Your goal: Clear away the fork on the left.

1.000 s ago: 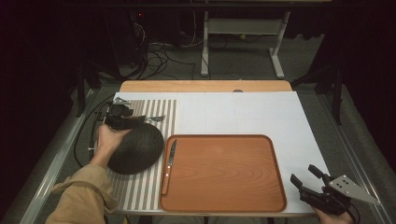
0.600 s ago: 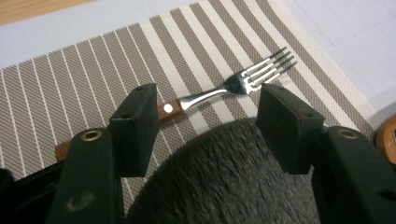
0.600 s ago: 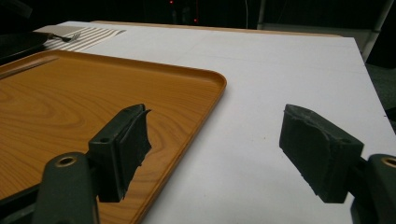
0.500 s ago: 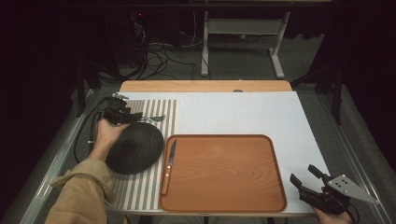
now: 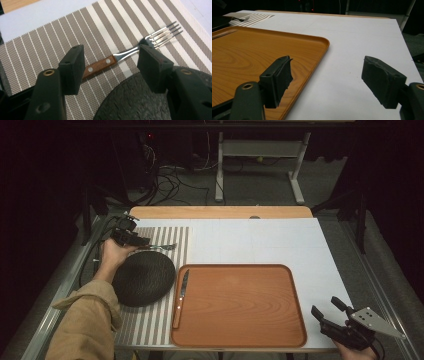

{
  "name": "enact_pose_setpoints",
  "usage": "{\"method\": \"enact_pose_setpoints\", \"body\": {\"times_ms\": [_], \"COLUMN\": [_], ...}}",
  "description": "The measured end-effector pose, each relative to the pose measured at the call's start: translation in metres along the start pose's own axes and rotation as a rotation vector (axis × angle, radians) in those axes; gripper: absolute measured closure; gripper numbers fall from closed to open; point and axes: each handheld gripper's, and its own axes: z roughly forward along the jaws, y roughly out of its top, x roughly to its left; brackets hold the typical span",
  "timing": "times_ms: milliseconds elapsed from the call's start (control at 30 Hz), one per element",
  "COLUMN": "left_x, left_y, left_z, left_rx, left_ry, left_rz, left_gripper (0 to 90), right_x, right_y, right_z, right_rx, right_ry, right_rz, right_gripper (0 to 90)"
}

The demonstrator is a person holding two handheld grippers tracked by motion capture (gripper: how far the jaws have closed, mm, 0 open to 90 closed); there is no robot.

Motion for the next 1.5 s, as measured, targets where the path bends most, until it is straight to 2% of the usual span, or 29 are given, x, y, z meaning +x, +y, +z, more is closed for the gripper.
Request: {"method": "enact_pose_setpoints", "body": {"times_ms": [33,133,200,233,333,533,633,733,1000,1367,1500], "left_x": [0.002,0.006,0.009,0.01,0.013,0.015,0.02,0.025,0.027,0.033,0.035], "left_y": [0.002,0.005,0.009,0.01,0.015,0.023,0.022,0.019,0.018,0.016,0.015], "left_z": [0.002,0.003,0.006,0.006,0.005,0.01,0.017,0.024,0.039,0.048,0.05], "left_rx": [0.029,0.037,0.089,0.099,0.098,0.12,0.15,0.17,0.207,0.231,0.233], "left_ry": [0.006,0.006,0.012,0.016,0.009,0.032,0.04,0.017,0.003,0.014,0.0], "left_rz": [0.005,0.013,0.024,0.029,0.03,0.032,0.025,0.006,0.017,0.015,0.007], "left_gripper": [36.6,36.6,36.5,36.5,36.5,36.4,36.5,36.5,36.5,37.3,37.5], "right_x": [0.0,0.0,0.001,0.001,0.001,0.001,0.001,0.0,0.0,0.001,0.001], "right_y": [0.0,0.0,0.0,0.0,0.0,0.0,0.0,0.0,0.0,0.0,0.001], "right_z": [0.0,0.001,0.0,0.001,0.0,0.0,0.0,0.0,0.0,0.0,0.001], "right_rx": [0.003,0.008,0.009,0.008,0.007,0.007,0.008,0.009,0.011,0.005,0.013], "right_ry": [-0.002,-0.01,-0.016,-0.02,-0.028,-0.03,-0.029,-0.029,-0.032,-0.034,-0.034], "right_rz": [0.0,0.003,0.002,0.0,0.001,0.002,0.004,0.002,0.007,-0.004,-0.003], "right_gripper": [24.6,24.6,24.6,24.7,24.6,24.6,24.6,24.9,25.0,25.0,25.0]}}
